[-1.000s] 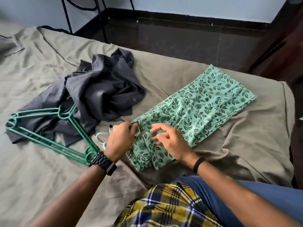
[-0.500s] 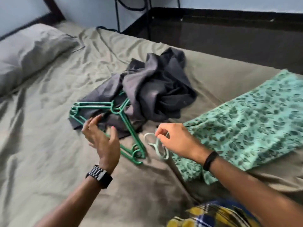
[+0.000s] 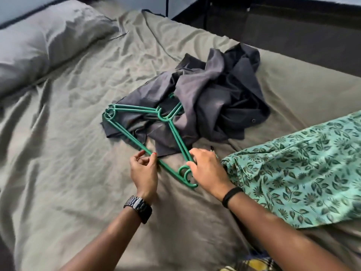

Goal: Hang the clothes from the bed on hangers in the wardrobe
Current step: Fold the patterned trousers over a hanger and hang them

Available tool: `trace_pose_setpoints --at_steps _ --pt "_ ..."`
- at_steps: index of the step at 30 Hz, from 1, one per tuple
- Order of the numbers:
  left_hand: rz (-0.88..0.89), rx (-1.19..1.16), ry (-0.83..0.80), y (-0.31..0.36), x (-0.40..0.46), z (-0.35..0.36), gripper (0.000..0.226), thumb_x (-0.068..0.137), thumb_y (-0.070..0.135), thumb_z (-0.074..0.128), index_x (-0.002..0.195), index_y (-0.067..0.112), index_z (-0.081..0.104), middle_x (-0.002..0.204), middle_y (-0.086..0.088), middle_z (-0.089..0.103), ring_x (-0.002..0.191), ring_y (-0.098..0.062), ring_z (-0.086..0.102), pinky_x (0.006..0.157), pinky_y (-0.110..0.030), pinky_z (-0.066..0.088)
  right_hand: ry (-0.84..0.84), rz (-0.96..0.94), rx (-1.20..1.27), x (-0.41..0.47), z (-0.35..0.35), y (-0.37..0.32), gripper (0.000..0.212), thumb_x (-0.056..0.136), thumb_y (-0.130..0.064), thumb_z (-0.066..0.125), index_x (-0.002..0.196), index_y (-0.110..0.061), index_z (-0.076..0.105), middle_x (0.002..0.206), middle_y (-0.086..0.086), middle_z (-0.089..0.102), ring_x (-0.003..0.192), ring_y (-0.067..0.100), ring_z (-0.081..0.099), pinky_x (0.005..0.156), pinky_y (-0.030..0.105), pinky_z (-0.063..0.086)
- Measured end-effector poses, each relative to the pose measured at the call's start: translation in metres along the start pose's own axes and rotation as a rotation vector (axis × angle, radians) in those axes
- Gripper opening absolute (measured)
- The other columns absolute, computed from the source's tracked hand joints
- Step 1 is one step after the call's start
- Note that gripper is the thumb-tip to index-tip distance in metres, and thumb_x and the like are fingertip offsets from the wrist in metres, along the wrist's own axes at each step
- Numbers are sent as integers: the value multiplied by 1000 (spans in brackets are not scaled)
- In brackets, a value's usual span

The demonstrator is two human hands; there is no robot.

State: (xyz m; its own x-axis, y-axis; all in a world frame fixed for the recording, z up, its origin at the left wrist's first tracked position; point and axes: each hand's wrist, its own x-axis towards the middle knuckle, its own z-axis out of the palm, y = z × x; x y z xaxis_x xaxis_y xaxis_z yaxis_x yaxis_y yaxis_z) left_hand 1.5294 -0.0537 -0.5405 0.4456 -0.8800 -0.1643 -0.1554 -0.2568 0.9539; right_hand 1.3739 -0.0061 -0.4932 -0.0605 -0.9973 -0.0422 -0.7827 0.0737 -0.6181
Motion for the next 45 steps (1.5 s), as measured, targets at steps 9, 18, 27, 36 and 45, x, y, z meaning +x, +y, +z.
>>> trace_pose_setpoints --at_steps 9,18,27,36,45 --pt "-54 -181 61 19 1 4 8 99 25 45 97 17 46 80 -5 62 46 -12 45 40 -22 33 124 -37 443 -25 -14 4 18 88 10 45 91 -1 60 80 12 61 65 15 63 58 10 42" --pt "-22 -468 44 61 -61 11 22 105 27 31 83 25 29 66 1 37 49 -8 37 36 -16 32 -359 302 876 -48 -52 24 27 92 9 41 106 -7 58 72 7 62 53 8 62 39 18 39" --pt "272 -484 -70 88 -110 -24 17 106 23 28 90 26 33 57 16 49 40 -3 43 35 -15 32 -370 179 760 -59 -75 5 24 91 3 44 104 13 61 60 -1 58 39 -1 48 34 13 28" --pt "63 -420 -377 90 -145 26 14 102 18 40 88 19 41 68 -3 47 40 -9 46 35 -21 39 93 113 695 -83 -131 52 16 94 -2 51 100 -4 66 67 4 60 43 6 55 43 14 41" --pt "-178 -61 -1141 105 -188 164 23 92 2 58 96 10 36 68 -14 62 44 -22 62 43 -28 53 155 468 793 -135 -202 177 27 82 24 51 88 -1 61 95 10 66 88 24 69 67 24 57"
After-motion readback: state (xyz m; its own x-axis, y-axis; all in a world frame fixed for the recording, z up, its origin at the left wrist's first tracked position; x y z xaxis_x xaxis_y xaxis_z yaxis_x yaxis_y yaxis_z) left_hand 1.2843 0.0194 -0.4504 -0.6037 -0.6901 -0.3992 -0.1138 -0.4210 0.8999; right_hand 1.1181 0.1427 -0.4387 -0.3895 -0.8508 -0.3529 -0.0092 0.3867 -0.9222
